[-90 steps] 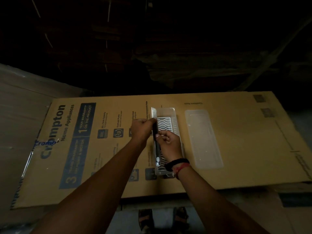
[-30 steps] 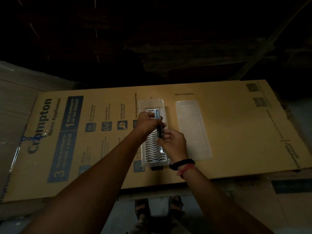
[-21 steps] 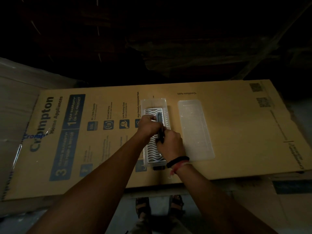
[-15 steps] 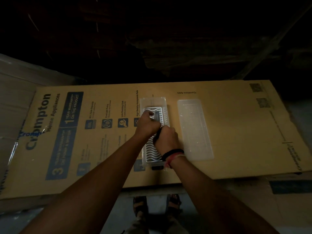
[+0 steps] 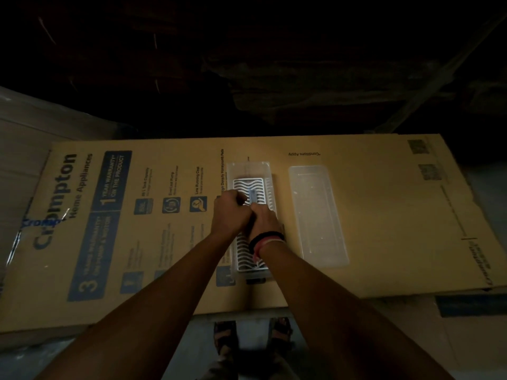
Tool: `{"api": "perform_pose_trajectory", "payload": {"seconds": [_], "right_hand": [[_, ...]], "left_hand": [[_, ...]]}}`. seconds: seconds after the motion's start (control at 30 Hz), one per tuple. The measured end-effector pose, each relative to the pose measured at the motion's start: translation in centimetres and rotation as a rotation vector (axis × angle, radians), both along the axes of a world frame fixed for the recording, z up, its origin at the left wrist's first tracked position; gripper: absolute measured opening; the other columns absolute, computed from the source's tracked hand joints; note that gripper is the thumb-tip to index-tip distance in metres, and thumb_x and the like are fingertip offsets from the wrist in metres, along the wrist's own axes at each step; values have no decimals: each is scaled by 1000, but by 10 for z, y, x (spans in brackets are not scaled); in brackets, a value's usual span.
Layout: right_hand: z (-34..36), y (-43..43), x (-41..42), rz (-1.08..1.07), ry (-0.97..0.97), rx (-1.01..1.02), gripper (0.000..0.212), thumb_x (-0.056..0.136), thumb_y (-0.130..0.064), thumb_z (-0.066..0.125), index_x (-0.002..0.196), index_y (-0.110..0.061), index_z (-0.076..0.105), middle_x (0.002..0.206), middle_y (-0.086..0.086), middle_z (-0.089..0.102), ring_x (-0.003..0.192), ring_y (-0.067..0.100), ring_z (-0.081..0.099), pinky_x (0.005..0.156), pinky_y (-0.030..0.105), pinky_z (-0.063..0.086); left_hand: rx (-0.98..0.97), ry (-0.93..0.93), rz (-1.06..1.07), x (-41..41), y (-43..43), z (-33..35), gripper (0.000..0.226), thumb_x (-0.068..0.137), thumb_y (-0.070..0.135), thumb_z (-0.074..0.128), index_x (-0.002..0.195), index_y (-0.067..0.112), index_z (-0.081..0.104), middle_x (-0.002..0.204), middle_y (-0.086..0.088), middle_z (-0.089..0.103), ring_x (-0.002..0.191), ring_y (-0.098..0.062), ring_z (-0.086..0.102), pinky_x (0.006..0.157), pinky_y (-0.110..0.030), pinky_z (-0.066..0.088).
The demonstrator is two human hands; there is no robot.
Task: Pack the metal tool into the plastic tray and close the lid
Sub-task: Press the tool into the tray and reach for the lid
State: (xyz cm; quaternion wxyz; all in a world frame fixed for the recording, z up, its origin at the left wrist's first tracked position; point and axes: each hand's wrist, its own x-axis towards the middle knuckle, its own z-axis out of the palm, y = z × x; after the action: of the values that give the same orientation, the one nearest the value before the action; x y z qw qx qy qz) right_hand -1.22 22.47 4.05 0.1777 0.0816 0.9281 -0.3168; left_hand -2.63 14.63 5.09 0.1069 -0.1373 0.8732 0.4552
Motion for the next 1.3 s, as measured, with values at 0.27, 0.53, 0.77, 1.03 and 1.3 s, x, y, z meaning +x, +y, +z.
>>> {"api": "perform_pose_trajectory", "payload": {"seconds": [0.27, 0.53, 0.77, 1.03, 1.3], "right_hand": [[-4, -1, 1, 5, 18, 32, 24, 93, -11, 40, 96, -2, 62, 105, 23, 65, 99, 39, 62, 81, 41, 48], [10, 12, -1, -59, 165, 121, 14, 87, -12, 52, 98, -6, 58, 100, 18, 66, 91, 38, 65, 72, 40, 53], [-16, 94, -2, -273, 171, 305, 39, 81, -22, 60, 118, -14, 53, 122, 13, 57, 112, 33, 51, 89, 42, 47], [-54, 126, 17, -262, -155, 361, 74, 75, -53, 65, 139, -33, 32, 157, 25, 7, 143, 45, 9, 112, 61, 18], [-55, 127, 15, -283, -164, 352, 85, 67, -56, 72, 139, -35, 34, 151, 32, 17, 139, 47, 19, 110, 57, 25]], "left_hand": [[7, 3, -7, -1, -3, -4, 16, 73, -2, 55, 81, 2, 68, 80, -22, 65, 78, -17, 51, 75, -29, 44], [7, 16, -54, 1, -2, -4, 17, 56, 14, 43, 73, 17, 46, 74, -4, 45, 71, -14, 40, 69, -28, 33], [-21, 36, -63, -2, 0, -10, 19, 79, -3, 49, 82, 14, 59, 79, -16, 53, 77, -17, 47, 74, -29, 37], [-13, 157, -58, 6, 7, -7, 33, 91, 7, 51, 122, 1, 58, 98, -16, 69, 75, -11, 54, 70, -21, 38], [-8, 173, -56, 9, 13, -9, 33, 91, 6, 51, 123, 1, 57, 88, -1, 60, 66, 1, 49, 58, -6, 34]]}}
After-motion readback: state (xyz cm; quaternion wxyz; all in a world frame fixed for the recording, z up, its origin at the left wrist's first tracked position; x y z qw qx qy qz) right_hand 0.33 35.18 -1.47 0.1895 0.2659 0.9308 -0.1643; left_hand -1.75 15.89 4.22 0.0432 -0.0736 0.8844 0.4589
